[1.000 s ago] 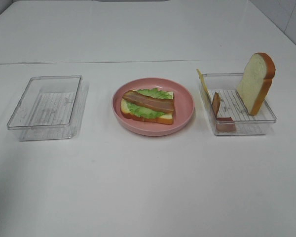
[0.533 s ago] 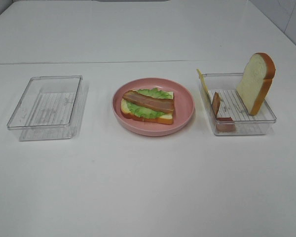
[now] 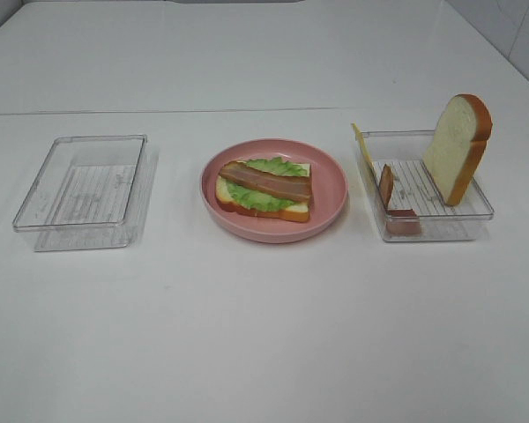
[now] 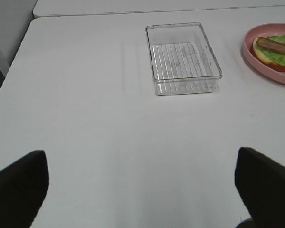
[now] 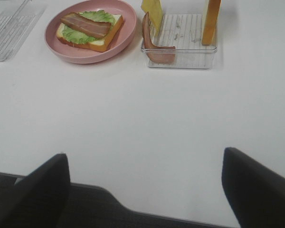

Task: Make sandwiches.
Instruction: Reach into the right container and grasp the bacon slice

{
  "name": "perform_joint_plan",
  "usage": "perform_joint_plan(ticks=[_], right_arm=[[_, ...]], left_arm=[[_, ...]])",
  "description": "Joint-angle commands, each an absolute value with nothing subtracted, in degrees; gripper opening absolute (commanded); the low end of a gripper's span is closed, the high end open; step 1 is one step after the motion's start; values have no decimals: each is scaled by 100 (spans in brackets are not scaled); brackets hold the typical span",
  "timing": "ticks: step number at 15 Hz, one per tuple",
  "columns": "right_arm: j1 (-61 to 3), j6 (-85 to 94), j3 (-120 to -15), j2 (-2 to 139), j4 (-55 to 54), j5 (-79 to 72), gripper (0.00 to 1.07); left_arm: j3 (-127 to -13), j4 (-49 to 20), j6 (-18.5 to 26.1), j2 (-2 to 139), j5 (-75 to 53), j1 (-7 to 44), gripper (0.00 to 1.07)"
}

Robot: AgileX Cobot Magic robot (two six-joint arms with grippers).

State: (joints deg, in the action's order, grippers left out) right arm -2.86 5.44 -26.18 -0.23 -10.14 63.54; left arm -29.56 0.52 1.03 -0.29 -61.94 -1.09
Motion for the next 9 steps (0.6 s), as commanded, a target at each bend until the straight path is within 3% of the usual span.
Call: perform_joint_plan(ticks=[1, 9], right_arm=[[-269, 573, -2595, -172, -1014, 6303, 85], [-269, 573, -2595, 86, -991, 6303, 85]], left_arm=[[-2951, 0, -46, -138, -6131, -103, 100], [-2956, -206, -46, -132, -6131, -195, 100]])
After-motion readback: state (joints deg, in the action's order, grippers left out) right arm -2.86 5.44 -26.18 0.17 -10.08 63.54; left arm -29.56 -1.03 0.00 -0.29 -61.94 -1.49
